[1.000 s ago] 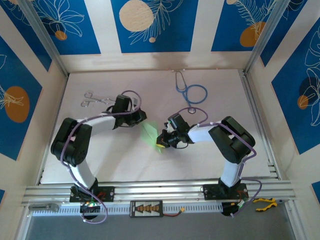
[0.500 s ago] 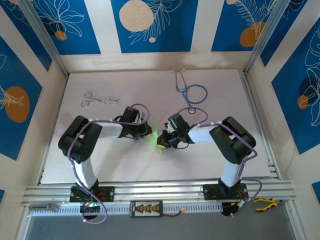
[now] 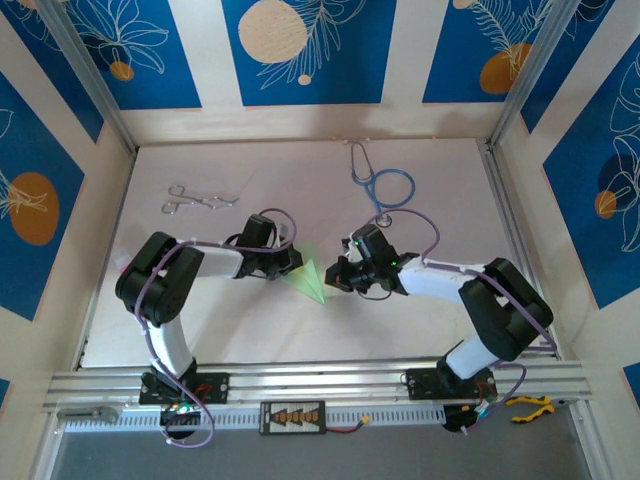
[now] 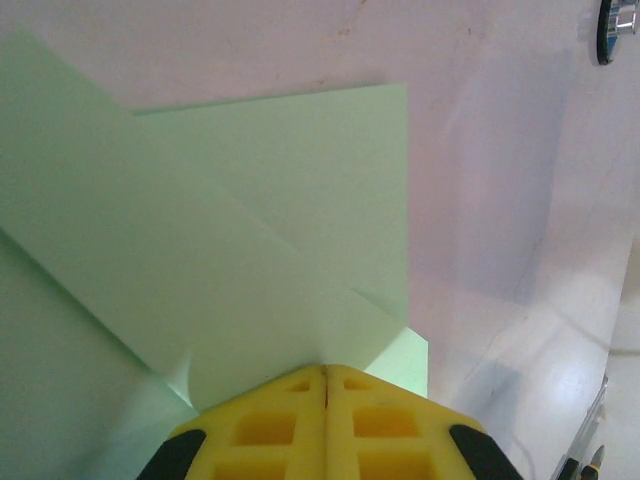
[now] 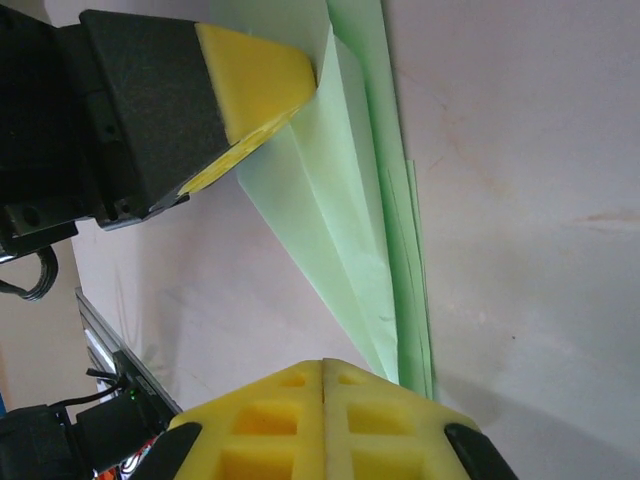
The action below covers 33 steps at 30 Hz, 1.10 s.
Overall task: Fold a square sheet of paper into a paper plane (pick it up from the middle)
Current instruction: Fourth fold the wing at the center of the table.
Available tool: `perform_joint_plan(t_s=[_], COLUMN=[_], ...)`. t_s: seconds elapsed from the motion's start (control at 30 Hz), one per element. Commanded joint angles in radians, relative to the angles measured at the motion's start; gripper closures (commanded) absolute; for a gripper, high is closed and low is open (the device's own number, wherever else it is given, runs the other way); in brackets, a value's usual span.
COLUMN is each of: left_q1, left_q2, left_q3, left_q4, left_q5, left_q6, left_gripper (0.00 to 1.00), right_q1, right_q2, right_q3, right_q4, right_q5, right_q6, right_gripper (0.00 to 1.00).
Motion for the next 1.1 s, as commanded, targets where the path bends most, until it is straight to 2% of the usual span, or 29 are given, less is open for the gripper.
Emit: perform_joint_plan(t_s=[0.0,0.1,0.23,0.5,0.87,1.07], left_q1=[0.011,0.012,0.012,0.012,0.02,0.025], left_q2=[0.023,0.018,0.02,0.015,0.023,0.024], left_q3=[-0.032,-0.03,-0.029,-0.036,-0.04,-0.041], left_q4=[-0.048,-0.051,-0.05,-0.042,-0.045,-0.043], left_q5=[-0.039,-0.038,-0.032,-0.033,-0.045,-0.038], left_q6=[0.001,0.003,0.003,-0.002,-0.001,-0.007], left_gripper=[0.96,0.96,0.96,0.96,0.97,0.97], right_q1=[0.025,0.049,0.068,0.062,0.068,0.067], right_q2=[0.043,0.113,0.198,0.295,0.173,0.088], right_q3=[0.03,0.103,0.178,0.232,0.048,-0.011], right_q4=[0.021,-0.002,-0.066,-0.164,-0.093,-0.146], right_q5=[-0.054,-0.079,-0.046,-0.007,-0.043,-0.026], right_q6=[-0.029,-0.049,-0.062,-0.107,-0.08,-0.108], right_gripper=[0.95,0.96,0.97,0.97,0.97,0.96])
